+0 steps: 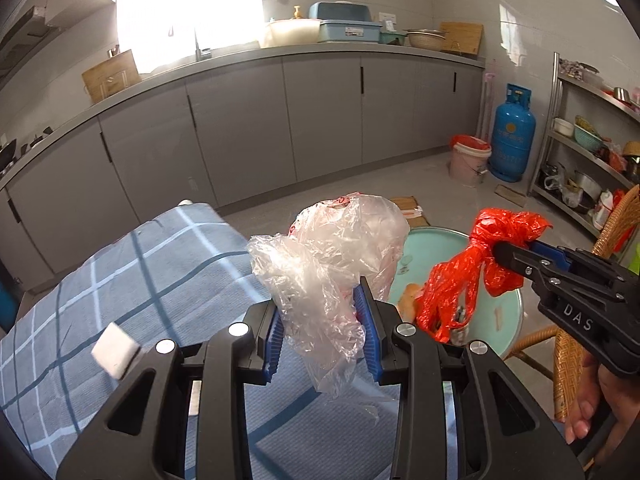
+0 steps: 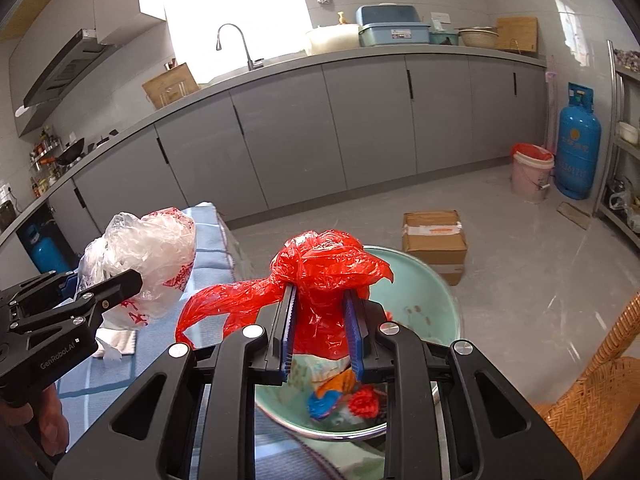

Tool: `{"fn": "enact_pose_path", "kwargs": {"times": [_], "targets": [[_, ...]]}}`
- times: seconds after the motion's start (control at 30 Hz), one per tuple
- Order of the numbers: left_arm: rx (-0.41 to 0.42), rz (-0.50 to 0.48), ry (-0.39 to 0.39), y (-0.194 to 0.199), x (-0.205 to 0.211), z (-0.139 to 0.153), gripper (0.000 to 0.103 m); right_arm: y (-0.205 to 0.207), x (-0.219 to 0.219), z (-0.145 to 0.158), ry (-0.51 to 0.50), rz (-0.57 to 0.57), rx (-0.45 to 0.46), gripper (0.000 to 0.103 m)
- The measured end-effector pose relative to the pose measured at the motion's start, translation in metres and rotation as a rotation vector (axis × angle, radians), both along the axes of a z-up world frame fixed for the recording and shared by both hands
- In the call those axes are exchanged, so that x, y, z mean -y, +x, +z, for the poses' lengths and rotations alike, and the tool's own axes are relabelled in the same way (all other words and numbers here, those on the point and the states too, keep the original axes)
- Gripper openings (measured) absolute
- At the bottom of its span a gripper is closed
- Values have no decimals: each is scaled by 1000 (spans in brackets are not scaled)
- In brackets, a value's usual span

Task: Collect trash
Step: 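Open both tools to drop the red and clear bags into the basin, then move both tools back to the sponge and paper towel on the table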

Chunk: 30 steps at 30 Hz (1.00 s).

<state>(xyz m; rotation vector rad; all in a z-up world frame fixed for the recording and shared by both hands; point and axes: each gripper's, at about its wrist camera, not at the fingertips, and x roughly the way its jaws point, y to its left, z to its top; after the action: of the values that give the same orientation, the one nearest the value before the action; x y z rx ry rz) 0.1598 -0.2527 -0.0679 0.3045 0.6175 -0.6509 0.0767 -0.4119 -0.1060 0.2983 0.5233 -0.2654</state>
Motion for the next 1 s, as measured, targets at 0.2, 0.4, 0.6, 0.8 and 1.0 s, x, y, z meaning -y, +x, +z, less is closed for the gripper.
{"fn": "enact_pose_path", "kwargs": {"times": [0.2, 0.4, 0.6, 0.8, 1.0], "targets": [[-19, -49, -22, 2, 33, -9, 45, 5, 21, -12, -9, -35, -20, 33], [-24, -39, -34, 4, 42, -16, 76, 0, 38, -24, -11, -82, -29, 58], [-31, -18, -39, 8, 31, -19, 80, -5, 41, -30, 21, -108, -23, 62], [-11, 38, -35, 15, -6, -17, 91, 1, 14, -19, 22, -60, 6, 67], [-26, 158, -22, 42, -65, -20, 91, 24, -31, -13, 13, 39, 10, 68]]}}
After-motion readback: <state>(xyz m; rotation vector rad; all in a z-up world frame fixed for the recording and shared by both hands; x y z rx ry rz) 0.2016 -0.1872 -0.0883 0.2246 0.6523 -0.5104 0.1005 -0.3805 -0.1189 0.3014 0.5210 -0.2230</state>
